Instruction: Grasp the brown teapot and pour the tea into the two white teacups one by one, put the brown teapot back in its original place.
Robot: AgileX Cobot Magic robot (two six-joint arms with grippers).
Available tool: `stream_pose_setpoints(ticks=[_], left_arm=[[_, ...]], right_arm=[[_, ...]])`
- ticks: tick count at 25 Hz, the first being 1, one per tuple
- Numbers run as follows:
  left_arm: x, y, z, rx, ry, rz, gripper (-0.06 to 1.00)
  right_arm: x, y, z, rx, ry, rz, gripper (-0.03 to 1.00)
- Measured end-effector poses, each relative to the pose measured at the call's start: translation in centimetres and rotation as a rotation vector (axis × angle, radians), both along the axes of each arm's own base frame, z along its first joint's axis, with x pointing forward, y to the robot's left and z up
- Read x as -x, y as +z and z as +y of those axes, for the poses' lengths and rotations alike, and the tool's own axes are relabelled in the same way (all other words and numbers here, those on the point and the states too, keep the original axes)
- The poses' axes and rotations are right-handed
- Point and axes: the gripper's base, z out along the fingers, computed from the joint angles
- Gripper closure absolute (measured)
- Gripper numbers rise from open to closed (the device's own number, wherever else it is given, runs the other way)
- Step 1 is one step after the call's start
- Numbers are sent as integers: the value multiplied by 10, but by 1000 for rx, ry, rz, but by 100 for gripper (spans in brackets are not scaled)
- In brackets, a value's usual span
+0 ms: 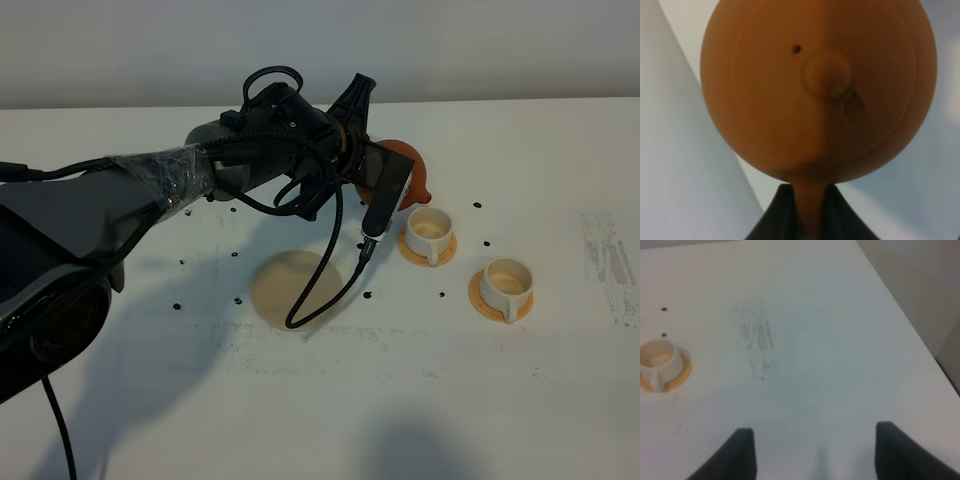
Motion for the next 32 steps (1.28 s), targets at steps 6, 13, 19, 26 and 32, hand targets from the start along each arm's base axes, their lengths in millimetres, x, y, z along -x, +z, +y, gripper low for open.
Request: stream_pose_setpoints(ticks=[6,13,19,26,32], left_arm=[[3,1,-6,-22,-35,-34,85],[3,2,-8,-38,-54,-54,85],[3,2,-7,-74,-84,-75,85],[3,2,-7,-119,-126,-97,85],[3,3,-8,-119,-136,-106,85]], right_arm=[[0,0,0,0,0,0,45],[0,0,0,0,0,0,45],[0,0,0,0,0,0,45],[0,0,0,0,0,0,45],[0,0,0,0,0,0,45]])
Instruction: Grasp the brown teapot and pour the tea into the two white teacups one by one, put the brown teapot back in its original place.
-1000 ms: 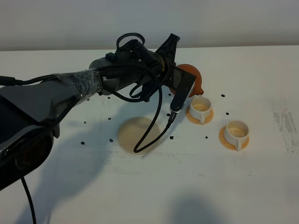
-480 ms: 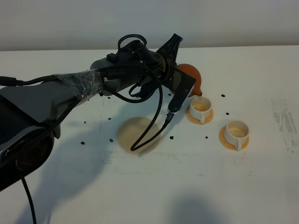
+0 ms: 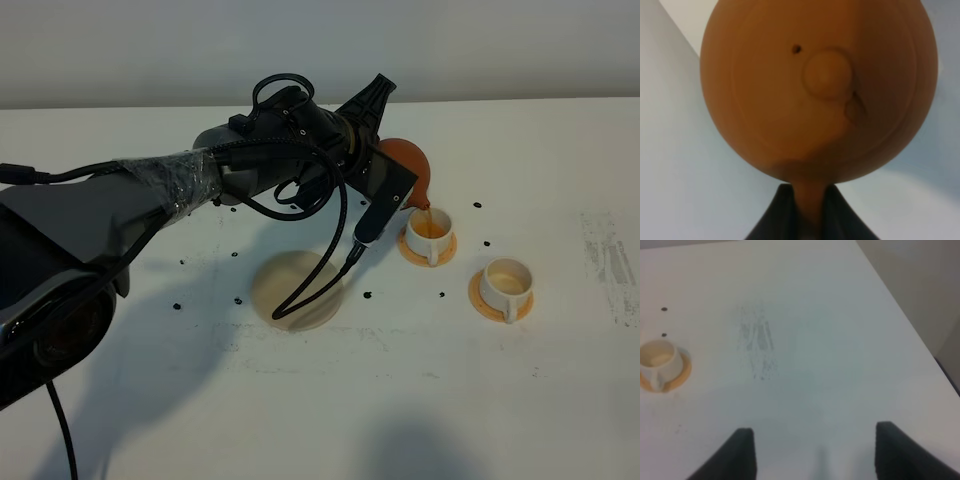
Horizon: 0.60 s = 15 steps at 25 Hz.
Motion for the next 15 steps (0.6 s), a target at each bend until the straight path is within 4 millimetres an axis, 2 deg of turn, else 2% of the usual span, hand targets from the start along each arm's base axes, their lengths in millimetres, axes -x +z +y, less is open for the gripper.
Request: stream_pose_setpoints(ticks=[15], left_arm=[[-1,1,-1,-39,-55,-39,85]], right_arm=[[0,0,0,0,0,0,45]])
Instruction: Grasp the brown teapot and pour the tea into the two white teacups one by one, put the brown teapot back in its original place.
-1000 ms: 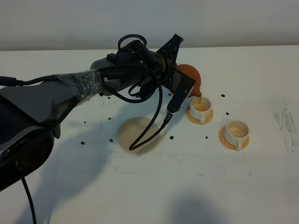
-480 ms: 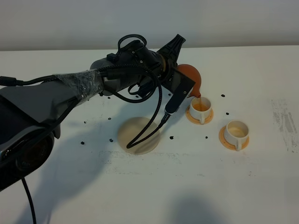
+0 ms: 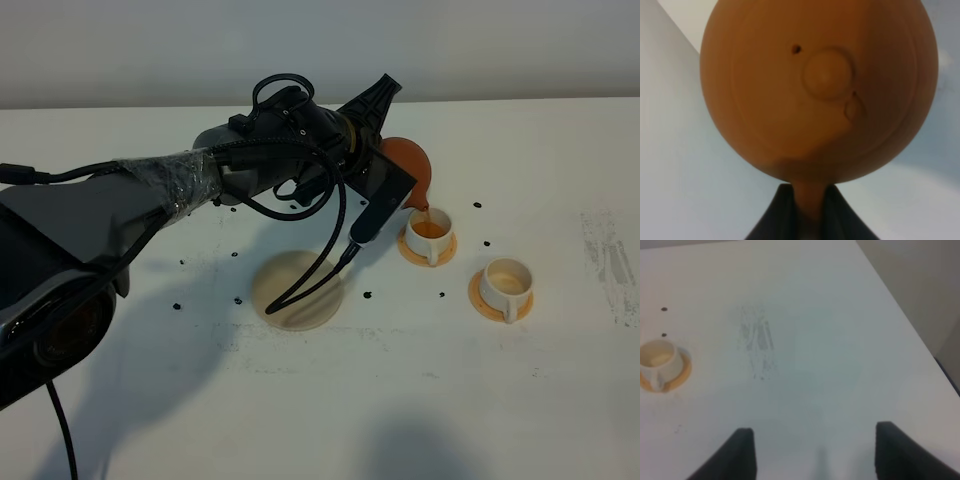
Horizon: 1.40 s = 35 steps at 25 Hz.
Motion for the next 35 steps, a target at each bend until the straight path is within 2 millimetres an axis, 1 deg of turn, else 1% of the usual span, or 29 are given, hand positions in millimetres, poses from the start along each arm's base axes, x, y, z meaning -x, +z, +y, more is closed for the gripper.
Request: stream_pose_setpoints(ticks=[35], left_arm=[[-1,4,-4,-58,-108,-89,85]], right_arm=[[0,0,0,0,0,0,45]])
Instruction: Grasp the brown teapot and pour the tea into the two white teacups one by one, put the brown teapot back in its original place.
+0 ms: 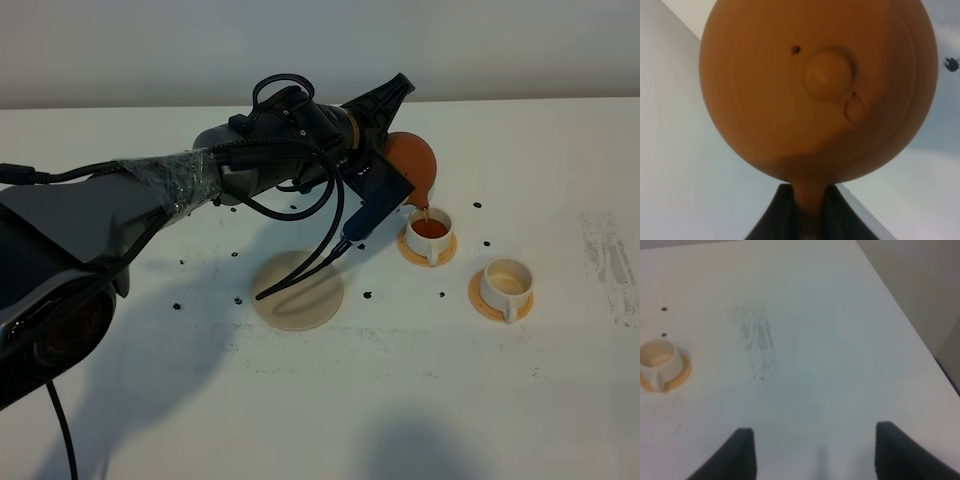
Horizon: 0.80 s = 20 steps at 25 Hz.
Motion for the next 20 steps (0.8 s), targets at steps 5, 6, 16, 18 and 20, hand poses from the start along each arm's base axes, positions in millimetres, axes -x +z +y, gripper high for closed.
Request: stream_pose_setpoints(ticks=[5,6,16,18,20], left_arm=[[0,0,0,3,-4,-5,85],[0,1,0,0,-6,-8,85],[-1,1,-1,-7,-17,-22,85],[-1,1,-1,-7,-21,-26,85],[-1,2,-1,-13,-27,-31,85]], right_arm=[[0,0,0,0,0,0,45],[0,0,0,0,0,0,45],[0,0,0,0,0,0,45],[0,0,0,0,0,0,45],[0,0,0,0,0,0,45]])
